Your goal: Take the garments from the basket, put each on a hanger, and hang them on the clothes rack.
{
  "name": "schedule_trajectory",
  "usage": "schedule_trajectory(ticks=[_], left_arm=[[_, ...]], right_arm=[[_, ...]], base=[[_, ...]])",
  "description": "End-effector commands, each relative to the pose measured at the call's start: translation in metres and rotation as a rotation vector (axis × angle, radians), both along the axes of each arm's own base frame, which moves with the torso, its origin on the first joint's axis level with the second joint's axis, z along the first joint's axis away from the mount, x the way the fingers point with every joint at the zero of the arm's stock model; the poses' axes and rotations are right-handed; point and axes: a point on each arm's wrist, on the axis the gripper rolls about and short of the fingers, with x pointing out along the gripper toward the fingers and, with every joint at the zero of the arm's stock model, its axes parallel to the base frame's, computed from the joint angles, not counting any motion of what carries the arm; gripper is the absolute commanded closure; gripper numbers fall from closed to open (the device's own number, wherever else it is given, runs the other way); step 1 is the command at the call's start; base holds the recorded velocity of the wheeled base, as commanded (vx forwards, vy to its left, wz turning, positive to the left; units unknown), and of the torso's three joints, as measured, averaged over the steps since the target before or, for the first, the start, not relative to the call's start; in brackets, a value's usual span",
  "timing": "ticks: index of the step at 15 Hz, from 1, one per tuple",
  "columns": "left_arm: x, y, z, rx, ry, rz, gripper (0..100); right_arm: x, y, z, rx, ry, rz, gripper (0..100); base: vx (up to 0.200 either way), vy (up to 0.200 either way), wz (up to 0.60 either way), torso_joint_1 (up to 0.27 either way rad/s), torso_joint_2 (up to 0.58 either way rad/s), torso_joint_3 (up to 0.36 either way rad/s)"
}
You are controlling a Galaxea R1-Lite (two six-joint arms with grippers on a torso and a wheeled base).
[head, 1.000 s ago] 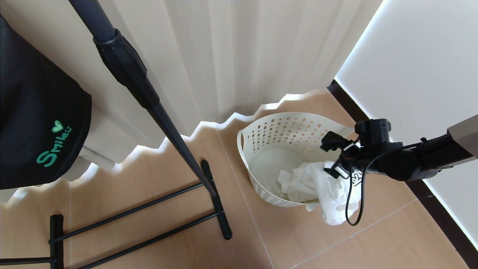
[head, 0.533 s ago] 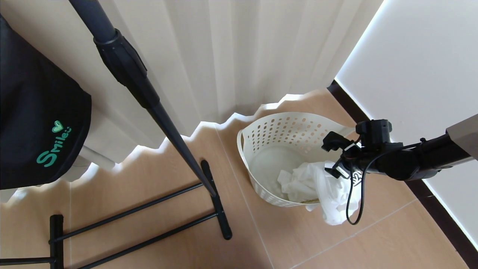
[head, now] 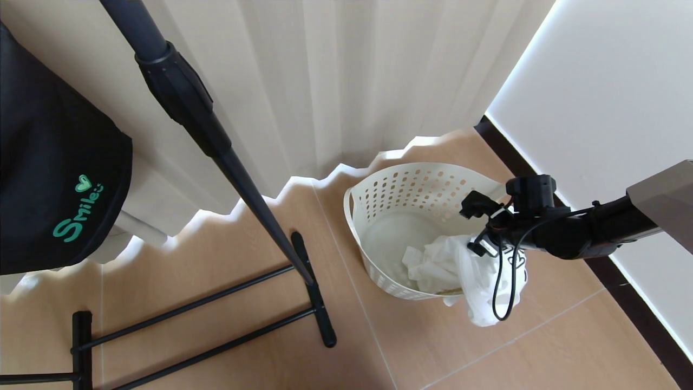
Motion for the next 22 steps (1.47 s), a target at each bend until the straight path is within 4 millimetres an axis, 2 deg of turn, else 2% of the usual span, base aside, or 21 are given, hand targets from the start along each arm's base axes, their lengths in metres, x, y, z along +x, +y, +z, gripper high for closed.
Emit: schedule_trajectory(ticks=[1,4,6,7,10,11,12,13,14,15,17,18,20,22], left_arm=[[0.0,0.0,0.0,-0.001,0.001,0.0,0],[0.0,0.0,0.0,-0.001,0.001,0.0,0],[0.0,0.0,0.0,0.003,0.001,-0.001,0],[0.0,0.0,0.0,0.003,0.001,-0.001,0],[0.0,0.0,0.0,0.003,-0.001,-0.001,0],[0.0,0.0,0.0,0.004,0.001,-0.001,0],[0.0,0.0,0.0,0.004,0.001,-0.003,0],[0.0,0.0,0.0,0.004,0.001,-0.003,0],[0.0,0.0,0.0,0.004,0.001,-0.003,0],[0.0,0.0,0.0,0.004,-0.001,-0.001,0],[0.0,0.0,0.0,0.007,0.0,-0.002,0],[0.0,0.0,0.0,0.006,-0.001,-0.003,0],[0.0,0.0,0.0,0.004,0.001,-0.004,0],[0.0,0.0,0.0,0.006,0.0,-0.004,0]], right_arm=[[0.002,0.001,-0.003,0.003,0.003,-0.001,100],[-0.001,0.007,0.002,0.022,-0.006,0.004,100],[-0.013,0.017,0.028,0.09,-0.055,-0.008,100],[-0.027,0.027,0.052,0.178,-0.097,-0.018,100],[-0.085,0.043,0.109,0.409,-0.175,-0.02,100],[-0.111,0.045,0.123,0.463,-0.195,-0.014,100],[-0.127,0.046,0.133,0.494,-0.212,-0.007,100],[-0.162,0.048,0.152,0.577,-0.253,0.016,100],[-0.18,0.048,0.163,0.626,-0.277,0.026,100],[-0.214,0.049,0.18,0.707,-0.323,0.067,100],[-0.265,0.047,0.189,0.763,-0.363,0.157,100],[-0.28,0.045,0.183,0.771,-0.35,0.193,100],[-0.291,0.041,0.174,0.766,-0.335,0.202,100],[-0.292,0.04,0.177,0.775,-0.347,0.203,100]], base=[[0.0,0.0,0.0,0.0,0.0,0.0],[0.0,0.0,0.0,0.0,0.0,0.0],[0.0,0.0,0.0,0.0,0.0,0.0],[0.0,0.0,0.0,0.0,0.0,0.0],[0.0,0.0,0.0,0.0,0.0,0.0],[0.0,0.0,0.0,0.0,0.0,0.0],[0.0,0.0,0.0,0.0,0.0,0.0],[0.0,0.0,0.0,0.0,0.0,0.0],[0.0,0.0,0.0,0.0,0.0,0.0],[0.0,0.0,0.0,0.0,0.0,0.0],[0.0,0.0,0.0,0.0,0.0,0.0],[0.0,0.0,0.0,0.0,0.0,0.0],[0.0,0.0,0.0,0.0,0.0,0.0],[0.0,0.0,0.0,0.0,0.0,0.0]])
